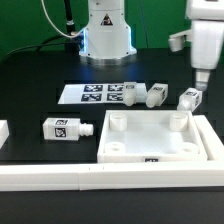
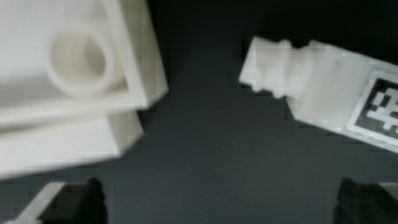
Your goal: Assemble one leg
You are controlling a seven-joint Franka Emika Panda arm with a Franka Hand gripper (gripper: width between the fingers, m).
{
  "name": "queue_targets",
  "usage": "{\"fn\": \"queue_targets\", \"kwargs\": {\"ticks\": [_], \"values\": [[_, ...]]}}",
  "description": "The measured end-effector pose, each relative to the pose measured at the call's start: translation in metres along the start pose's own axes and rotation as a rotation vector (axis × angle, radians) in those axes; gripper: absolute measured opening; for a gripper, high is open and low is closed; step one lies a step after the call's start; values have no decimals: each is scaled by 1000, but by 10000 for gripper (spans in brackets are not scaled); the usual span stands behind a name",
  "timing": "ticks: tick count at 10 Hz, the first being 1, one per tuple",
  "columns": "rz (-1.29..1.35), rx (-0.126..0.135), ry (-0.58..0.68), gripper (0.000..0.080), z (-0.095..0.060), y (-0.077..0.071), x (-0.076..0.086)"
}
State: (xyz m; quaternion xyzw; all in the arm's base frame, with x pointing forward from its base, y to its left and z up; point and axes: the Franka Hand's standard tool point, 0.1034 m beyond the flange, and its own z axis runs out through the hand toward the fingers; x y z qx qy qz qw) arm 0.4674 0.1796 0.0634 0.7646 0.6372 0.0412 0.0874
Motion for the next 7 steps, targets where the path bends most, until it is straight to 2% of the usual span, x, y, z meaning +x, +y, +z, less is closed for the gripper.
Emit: {"fn": "queue_targets", "kwargs": {"ticks": [3, 4, 5, 7], "values": [[-147, 0, -5, 649, 1, 4, -7], [-275, -6, -9, 649, 2, 3, -8], [-468, -14, -21, 649, 9, -2, -7], [-622, -7, -38, 649, 16, -9, -4]]}}
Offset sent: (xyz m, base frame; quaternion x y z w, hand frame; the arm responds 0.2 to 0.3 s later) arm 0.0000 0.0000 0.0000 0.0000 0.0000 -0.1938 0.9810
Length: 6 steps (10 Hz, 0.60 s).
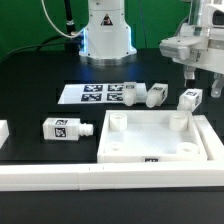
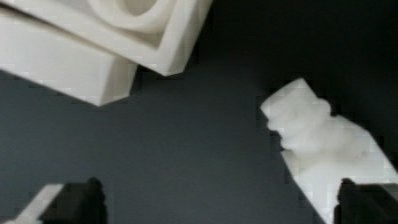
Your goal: Assemble one leg
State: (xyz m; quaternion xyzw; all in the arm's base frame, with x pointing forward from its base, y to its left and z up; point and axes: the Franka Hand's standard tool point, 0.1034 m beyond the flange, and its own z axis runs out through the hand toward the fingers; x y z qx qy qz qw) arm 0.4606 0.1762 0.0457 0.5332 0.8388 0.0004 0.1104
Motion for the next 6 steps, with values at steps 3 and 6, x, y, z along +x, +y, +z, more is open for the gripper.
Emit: {"fn": "queue_targets", "kwargs": {"ticks": [3, 6], "values": [[-36, 2, -2, 649, 3, -2, 2], [-34, 18, -14, 649, 3, -10, 5]]}}
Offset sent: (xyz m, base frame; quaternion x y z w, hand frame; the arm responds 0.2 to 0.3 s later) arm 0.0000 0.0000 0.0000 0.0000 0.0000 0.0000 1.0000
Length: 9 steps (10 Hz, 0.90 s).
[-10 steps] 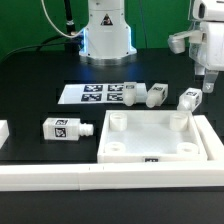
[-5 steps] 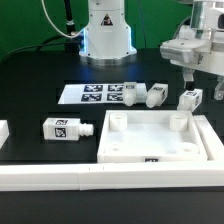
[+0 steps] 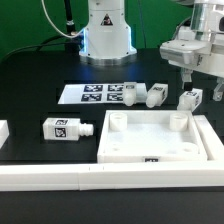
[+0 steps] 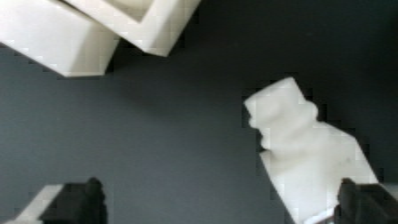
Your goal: Assemble one leg
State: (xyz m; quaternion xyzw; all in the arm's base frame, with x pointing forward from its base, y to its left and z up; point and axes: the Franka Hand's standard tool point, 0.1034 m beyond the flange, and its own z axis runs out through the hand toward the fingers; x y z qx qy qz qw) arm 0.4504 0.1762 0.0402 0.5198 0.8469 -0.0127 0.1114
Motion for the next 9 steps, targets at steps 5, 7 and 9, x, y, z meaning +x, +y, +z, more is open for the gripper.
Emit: {"fn": "queue_targets", "kwargs": {"ticks": [5, 7, 9], "values": [[34, 16, 13, 649, 7, -17, 6], [44, 12, 10, 649, 5, -16, 0], [48, 4, 10, 649, 1, -13, -2]]}}
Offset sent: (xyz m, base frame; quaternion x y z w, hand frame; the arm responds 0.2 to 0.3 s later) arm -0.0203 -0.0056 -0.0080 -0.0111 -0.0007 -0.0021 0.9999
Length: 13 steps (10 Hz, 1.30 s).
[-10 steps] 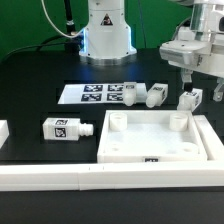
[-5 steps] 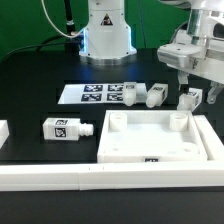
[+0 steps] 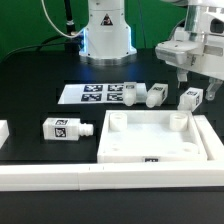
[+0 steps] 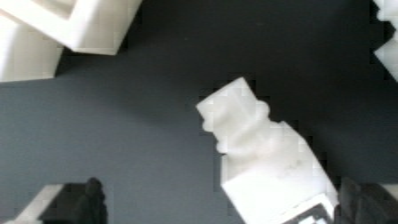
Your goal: Assemble one leg
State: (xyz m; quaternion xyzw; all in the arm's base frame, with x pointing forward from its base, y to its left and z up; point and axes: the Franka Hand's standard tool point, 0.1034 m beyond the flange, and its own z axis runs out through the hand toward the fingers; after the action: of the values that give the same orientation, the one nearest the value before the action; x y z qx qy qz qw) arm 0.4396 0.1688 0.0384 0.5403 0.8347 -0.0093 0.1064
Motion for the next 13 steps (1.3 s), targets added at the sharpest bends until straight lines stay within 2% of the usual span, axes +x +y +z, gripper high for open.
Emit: {"fn": "queue_targets", "kwargs": {"ticks": [2, 4, 7, 8, 10, 13], "values": [[9, 6, 4, 649, 5, -4, 1], [10, -4, 16, 649, 7, -4, 4], [18, -3, 14, 649, 8, -5, -1], [19, -12, 19, 649, 7, -3, -5], [18, -9, 18, 649, 8, -4, -4], [-51, -21, 15, 649, 2, -5, 6]]}}
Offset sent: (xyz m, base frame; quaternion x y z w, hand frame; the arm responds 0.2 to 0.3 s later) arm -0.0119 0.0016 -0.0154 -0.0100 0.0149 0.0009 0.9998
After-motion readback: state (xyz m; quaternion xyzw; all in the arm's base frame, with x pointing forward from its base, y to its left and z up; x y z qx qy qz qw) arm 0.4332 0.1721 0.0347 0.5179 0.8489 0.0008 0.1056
